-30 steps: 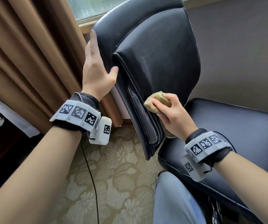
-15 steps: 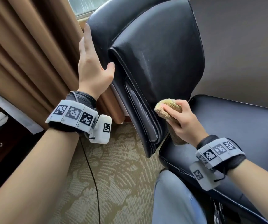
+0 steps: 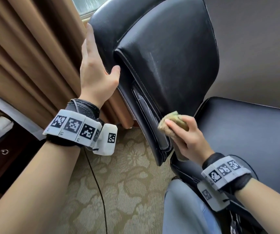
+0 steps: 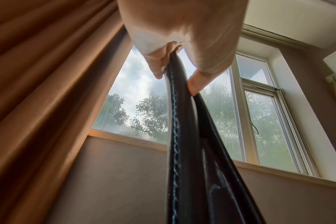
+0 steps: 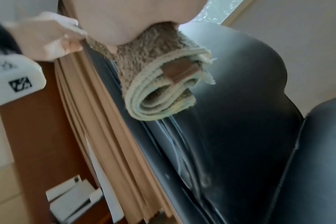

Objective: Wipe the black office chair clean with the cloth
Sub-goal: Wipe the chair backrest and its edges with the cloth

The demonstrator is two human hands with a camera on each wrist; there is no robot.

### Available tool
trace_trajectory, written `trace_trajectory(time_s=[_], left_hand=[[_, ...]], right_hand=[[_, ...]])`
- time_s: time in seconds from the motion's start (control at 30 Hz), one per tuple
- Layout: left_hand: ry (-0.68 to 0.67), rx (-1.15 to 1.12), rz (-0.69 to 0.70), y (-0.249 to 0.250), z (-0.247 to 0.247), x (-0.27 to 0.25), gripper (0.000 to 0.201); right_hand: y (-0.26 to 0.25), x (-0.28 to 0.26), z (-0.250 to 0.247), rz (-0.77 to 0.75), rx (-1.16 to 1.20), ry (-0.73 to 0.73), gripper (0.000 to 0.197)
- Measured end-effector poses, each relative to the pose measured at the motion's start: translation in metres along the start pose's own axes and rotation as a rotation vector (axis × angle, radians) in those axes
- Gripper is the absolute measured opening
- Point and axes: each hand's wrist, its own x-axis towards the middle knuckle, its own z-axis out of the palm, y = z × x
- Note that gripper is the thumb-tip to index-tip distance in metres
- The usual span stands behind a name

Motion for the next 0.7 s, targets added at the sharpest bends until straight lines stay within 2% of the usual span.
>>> trace_trajectory(time_s=[0.07,0.13,0.37,0.5,0.6,0.7], left_hand=[[0.006,-0.004,0.002,0.000,0.001,0.000,0.083],[0.017,-0.010,0.000,0.000,0.001,0.000,0.083],[0.013,-0.007,-0.026,0.004,0.001,0.000,0.083],[0.012,-0.013,-0.018,0.005,0.001,0.001,0.083],[0.003,-0.005,-0.016,0.005,0.000,0.000,0.083],[-0.002,0.005,-0.018,0.002,0.000,-0.001,0.083]], right_hand=[[0.000,0.015,-0.003,0.042,0.007,0.009,0.040],[0.002,0.019,0.002,0.068,0.031,-0.066,0.044],[0.015,-0.022,-0.007,0.146,0.058,-0.226,0.044],[0.009,0.014,-0.020,0.172,0.068,-0.136,0.047],[0.001,0.043,-0.013,0.109,0.032,-0.119,0.046],[0.005,0.025,-0.002,0.042,0.018,-0.166,0.043]])
